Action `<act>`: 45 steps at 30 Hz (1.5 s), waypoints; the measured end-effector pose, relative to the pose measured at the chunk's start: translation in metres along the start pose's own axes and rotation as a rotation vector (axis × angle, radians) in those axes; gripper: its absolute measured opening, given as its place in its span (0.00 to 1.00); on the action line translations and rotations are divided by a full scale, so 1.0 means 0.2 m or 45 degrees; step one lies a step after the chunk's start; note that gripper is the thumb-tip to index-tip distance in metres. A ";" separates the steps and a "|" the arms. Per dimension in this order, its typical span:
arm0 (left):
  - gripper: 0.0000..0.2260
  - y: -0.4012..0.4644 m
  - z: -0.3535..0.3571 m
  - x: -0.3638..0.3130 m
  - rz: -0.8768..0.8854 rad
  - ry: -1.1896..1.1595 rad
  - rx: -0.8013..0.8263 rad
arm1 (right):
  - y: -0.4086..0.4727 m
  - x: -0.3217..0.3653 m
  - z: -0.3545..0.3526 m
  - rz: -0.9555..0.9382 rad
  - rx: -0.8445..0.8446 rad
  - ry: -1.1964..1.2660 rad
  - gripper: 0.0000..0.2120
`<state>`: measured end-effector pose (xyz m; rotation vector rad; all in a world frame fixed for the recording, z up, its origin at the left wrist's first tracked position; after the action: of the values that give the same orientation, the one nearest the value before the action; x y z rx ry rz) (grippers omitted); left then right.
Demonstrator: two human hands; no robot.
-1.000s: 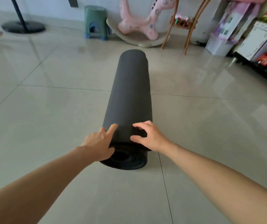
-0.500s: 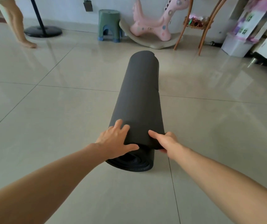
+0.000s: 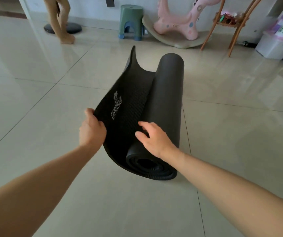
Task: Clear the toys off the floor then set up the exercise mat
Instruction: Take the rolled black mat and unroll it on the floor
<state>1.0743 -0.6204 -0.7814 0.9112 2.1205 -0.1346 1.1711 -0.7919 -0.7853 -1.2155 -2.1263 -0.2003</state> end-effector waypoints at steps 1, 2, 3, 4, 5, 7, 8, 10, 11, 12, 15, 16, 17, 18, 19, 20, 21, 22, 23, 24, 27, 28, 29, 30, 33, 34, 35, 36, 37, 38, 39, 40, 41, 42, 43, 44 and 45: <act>0.16 0.02 0.00 0.12 -0.160 -0.048 -0.015 | -0.01 0.01 0.07 -0.056 0.030 -0.209 0.24; 0.19 0.04 0.00 0.23 -0.314 -0.109 -0.024 | -0.02 0.02 0.11 -0.110 0.045 -0.382 0.25; 0.24 0.04 0.01 0.33 -0.461 -0.160 -0.033 | -0.03 0.02 0.16 -0.146 0.068 -0.507 0.26; 0.29 0.02 0.01 0.40 -0.581 -0.185 -0.047 | -0.03 0.02 0.19 -0.169 0.092 -0.585 0.27; 0.32 0.01 -0.01 0.43 -0.602 -0.117 -0.093 | -0.03 0.01 0.21 -0.184 0.105 -0.640 0.29; 0.34 0.03 -0.10 0.37 -0.230 0.257 -0.203 | -0.04 0.00 0.25 -0.217 0.127 -0.741 0.31; 0.34 0.04 -0.09 0.26 0.126 0.449 -0.198 | -0.04 -0.01 0.27 -0.238 0.127 -0.791 0.32; 0.36 -0.02 0.04 0.09 0.724 0.659 -0.003 | -0.04 -0.03 0.28 -0.285 0.105 -0.887 0.32; 0.37 -0.05 0.14 0.07 0.835 0.689 0.184 | -0.04 -0.04 0.29 -0.298 0.089 -0.934 0.32; 0.38 -0.10 0.24 0.08 0.823 0.682 0.426 | -0.04 -0.04 0.30 -0.302 0.072 -0.977 0.31; 0.39 -0.28 0.54 0.13 0.606 0.542 1.088 | -0.03 -0.07 0.28 -0.240 0.054 -1.022 0.32; 0.39 -0.31 0.61 0.11 0.580 0.453 1.159 | -0.03 -0.09 0.27 -0.221 0.052 -1.016 0.33; 0.40 -0.32 0.66 0.08 0.541 0.336 1.168 | -0.03 -0.11 0.25 -0.211 0.051 -1.005 0.33; 0.40 -0.31 0.68 0.05 0.490 0.221 1.150 | -0.04 -0.14 0.23 -0.209 0.049 -0.988 0.33; 0.40 -0.31 0.71 0.02 0.451 0.130 1.125 | -0.05 -0.17 0.20 -0.203 0.040 -0.961 0.34; 0.39 -0.31 0.72 -0.01 0.444 0.063 1.096 | -0.07 -0.20 0.17 -0.194 0.023 -0.918 0.33; 0.39 -0.32 0.73 -0.05 0.460 0.018 1.079 | -0.08 -0.25 0.14 -0.181 -0.005 -0.866 0.33; 0.39 -0.34 0.75 -0.09 0.490 -0.018 1.074 | -0.10 -0.30 0.11 -0.165 -0.030 -0.813 0.33; 0.39 -0.36 0.75 -0.12 0.520 -0.041 1.074 | -0.11 -0.34 0.08 -0.157 -0.059 -0.760 0.34; 0.39 -0.38 0.76 -0.16 0.557 -0.061 1.079 | -0.13 -0.39 0.05 -0.153 -0.095 -0.710 0.34; 0.40 -0.43 0.79 -0.27 0.688 -0.078 1.079 | -0.18 -0.53 -0.07 -0.169 -0.205 -0.560 0.36; 0.41 -0.46 0.80 -0.31 0.728 -0.077 1.082 | -0.21 -0.58 -0.10 -0.158 -0.233 -0.495 0.36; 0.40 -0.48 0.81 -0.34 0.764 -0.072 1.088 | -0.23 -0.63 -0.14 -0.128 -0.252 -0.425 0.36; 0.40 -0.50 0.82 -0.37 0.804 -0.055 1.106 | -0.26 -0.69 -0.19 -0.069 -0.263 -0.353 0.35; 0.37 -0.57 0.88 -0.47 0.975 0.016 1.170 | -0.33 -0.89 -0.29 0.116 -0.240 -0.170 0.32; 0.37 -0.60 0.90 -0.52 1.026 0.021 1.185 | -0.35 -0.96 -0.31 0.166 -0.202 -0.088 0.31; 0.37 -0.63 0.93 -0.55 1.068 0.024 1.195 | -0.37 -1.03 -0.32 0.236 -0.156 0.015 0.30; 0.36 -0.66 0.96 -0.59 1.106 0.031 1.199 | -0.39 -1.10 -0.34 0.330 -0.121 0.136 0.29; 0.36 -0.70 0.99 -0.64 1.146 0.040 1.196 | -0.42 -1.17 -0.37 0.431 -0.136 0.263 0.27; 0.35 -0.73 1.02 -0.68 1.187 0.041 1.177 | -0.44 -1.23 -0.40 0.517 -0.209 0.361 0.26; 0.35 -0.77 1.04 -0.72 1.221 0.030 1.151 | -0.46 -1.26 -0.45 0.567 -0.336 0.392 0.25; 0.34 -0.80 1.06 -0.76 1.245 0.007 1.115 | -0.48 -1.27 -0.49 0.589 -0.463 0.374 0.24; 0.33 -0.83 1.08 -0.80 1.252 -0.030 1.080 | -0.49 -1.27 -0.53 0.584 -0.554 0.350 0.23; 0.32 -0.85 1.09 -0.83 1.241 -0.084 1.049 | -0.49 -1.23 -0.55 0.553 -0.597 0.337 0.22; 0.30 -0.87 1.10 -0.85 1.220 -0.145 1.025 | -0.47 -1.19 -0.56 0.497 -0.602 0.322 0.21; 0.29 -0.88 1.12 -0.87 1.211 -0.204 0.998 | -0.45 -1.14 -0.56 0.427 -0.585 0.293 0.20; 0.26 -0.90 1.13 -0.89 1.221 -0.252 0.964 | -0.43 -1.11 -0.56 0.362 -0.557 0.249 0.19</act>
<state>1.1762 -0.9393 -0.8411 2.1456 1.2336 -0.5128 1.2294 -1.0464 -0.8221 -1.6560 -1.7669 -0.6539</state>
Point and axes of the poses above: each hand's wrist, its own y-axis towards the middle knuckle, its own z-axis out of the palm, x = y × z, the point moved 8 cm from there along y, towards the middle knuckle, and after that the axes turned 13 degrees about z, right-handed, at the moved point
